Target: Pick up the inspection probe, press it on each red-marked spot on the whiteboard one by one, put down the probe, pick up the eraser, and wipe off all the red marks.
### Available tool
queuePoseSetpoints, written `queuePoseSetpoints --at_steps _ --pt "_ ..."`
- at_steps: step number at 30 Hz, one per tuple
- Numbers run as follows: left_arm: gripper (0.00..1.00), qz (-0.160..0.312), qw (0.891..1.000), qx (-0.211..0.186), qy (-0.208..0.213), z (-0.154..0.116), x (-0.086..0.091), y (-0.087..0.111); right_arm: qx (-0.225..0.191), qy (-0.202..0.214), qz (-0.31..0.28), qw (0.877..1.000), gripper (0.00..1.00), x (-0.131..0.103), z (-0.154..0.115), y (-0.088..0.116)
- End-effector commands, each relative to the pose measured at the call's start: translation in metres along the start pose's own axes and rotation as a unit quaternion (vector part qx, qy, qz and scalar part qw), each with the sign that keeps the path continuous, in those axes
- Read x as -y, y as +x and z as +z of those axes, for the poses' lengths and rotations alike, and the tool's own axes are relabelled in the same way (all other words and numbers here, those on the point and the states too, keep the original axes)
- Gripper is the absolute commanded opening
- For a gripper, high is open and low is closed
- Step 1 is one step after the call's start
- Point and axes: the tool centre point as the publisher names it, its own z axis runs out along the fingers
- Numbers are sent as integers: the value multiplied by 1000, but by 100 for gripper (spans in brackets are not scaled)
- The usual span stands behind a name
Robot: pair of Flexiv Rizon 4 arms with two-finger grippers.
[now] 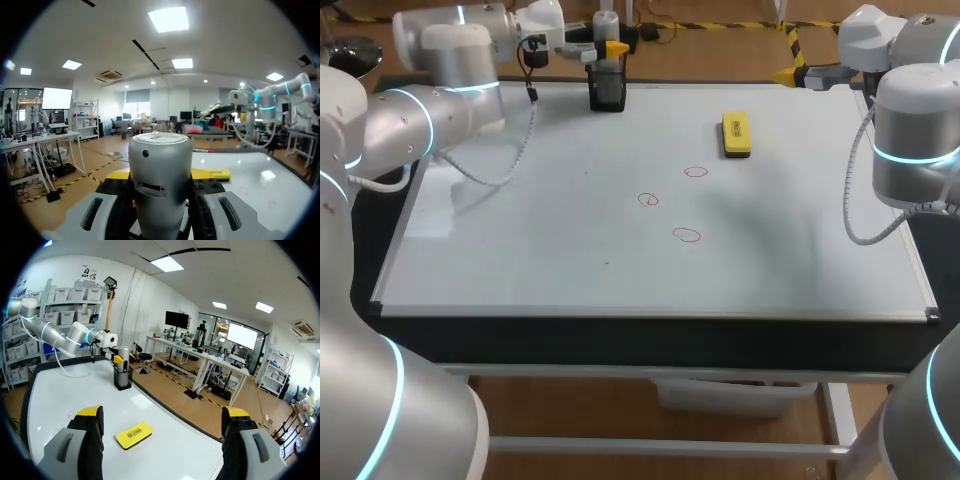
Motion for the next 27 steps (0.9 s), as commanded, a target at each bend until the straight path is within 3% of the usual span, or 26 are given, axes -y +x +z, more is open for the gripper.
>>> queuePoseSetpoints --at_steps 1,13,27 --pt "0 7 973 -232 3 0 5 -7 -1 0 0 1000 100 0 0 -1" --pt "0 19 968 -252 0 -1 41 -5 -1 0 0 1000 100 0 0 -1" --pt "0 43 968 -247 -11 -6 82 -5 -1 0 0 1000 100 0 0 -1"
